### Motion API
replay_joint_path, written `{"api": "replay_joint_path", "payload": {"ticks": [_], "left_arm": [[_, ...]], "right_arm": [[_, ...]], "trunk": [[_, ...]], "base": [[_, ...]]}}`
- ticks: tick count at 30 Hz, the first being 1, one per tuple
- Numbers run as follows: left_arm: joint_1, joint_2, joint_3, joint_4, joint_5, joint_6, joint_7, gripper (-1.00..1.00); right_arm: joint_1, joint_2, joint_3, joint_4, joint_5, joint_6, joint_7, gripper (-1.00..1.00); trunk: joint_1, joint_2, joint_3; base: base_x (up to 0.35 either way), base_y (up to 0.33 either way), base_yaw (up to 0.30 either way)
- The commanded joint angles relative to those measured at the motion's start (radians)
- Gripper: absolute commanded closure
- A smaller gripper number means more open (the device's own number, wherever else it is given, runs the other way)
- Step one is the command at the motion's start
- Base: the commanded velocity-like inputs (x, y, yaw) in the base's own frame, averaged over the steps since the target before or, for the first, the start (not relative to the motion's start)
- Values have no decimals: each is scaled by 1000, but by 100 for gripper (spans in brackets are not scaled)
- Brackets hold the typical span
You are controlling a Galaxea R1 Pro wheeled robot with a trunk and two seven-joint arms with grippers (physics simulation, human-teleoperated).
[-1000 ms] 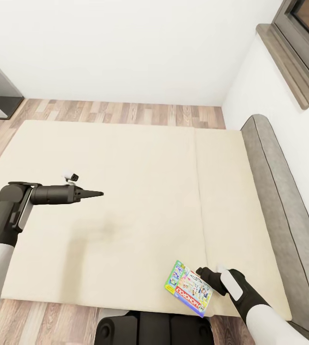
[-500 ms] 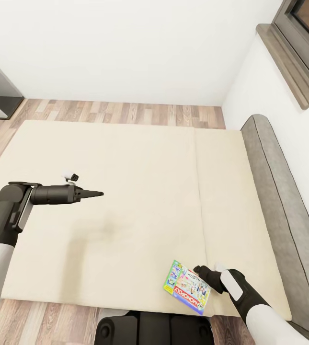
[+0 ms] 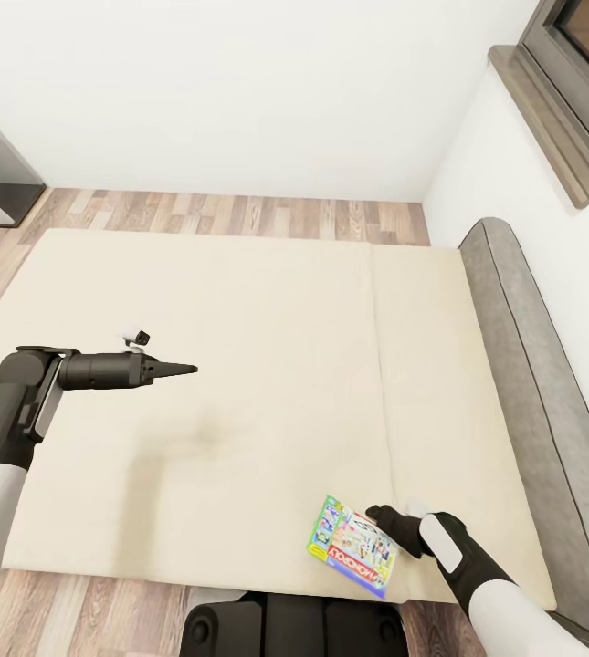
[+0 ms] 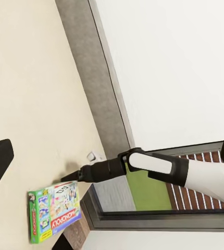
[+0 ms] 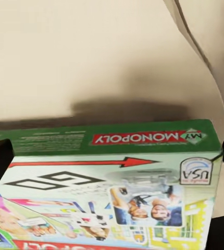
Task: Put all the toys in the child's room - the three board games (two on the bed and one on the table), the two jigsaw puzzles on the table, and the tennis ball on the table - inside the toy box on the table in the child's room.
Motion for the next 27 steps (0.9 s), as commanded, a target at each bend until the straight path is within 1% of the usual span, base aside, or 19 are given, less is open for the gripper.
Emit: {"api": "replay_joint_path", "payload": {"ticks": [1, 5, 9, 19, 27], "left_arm": [[0, 0, 0, 0, 0, 10, -4, -100], [0, 1, 0, 0, 0, 11, -4, -100], [0, 1, 0, 0, 0, 11, -4, -100], [0, 0, 0, 0, 0, 11, -4, -100], [0, -1, 0, 0, 0, 10, -4, -100]], "right_arm": [[0, -1, 8, -2, -10, 6, 11, -100], [0, -1, 18, -3, -11, 28, 31, -100], [0, 0, 20, -7, -11, 51, 37, -100], [0, 3, 21, -11, -12, 58, 38, -100], [-1, 25, 22, -11, -10, 59, 38, -100]], "trunk": [[1, -2, -1], [1, -2, -1], [1, -2, -1], [1, -2, -1], [1, -2, -1]], "base": [[0, 0, 0], [0, 0, 0], [0, 0, 0], [0, 0, 0], [0, 0, 0]]}}
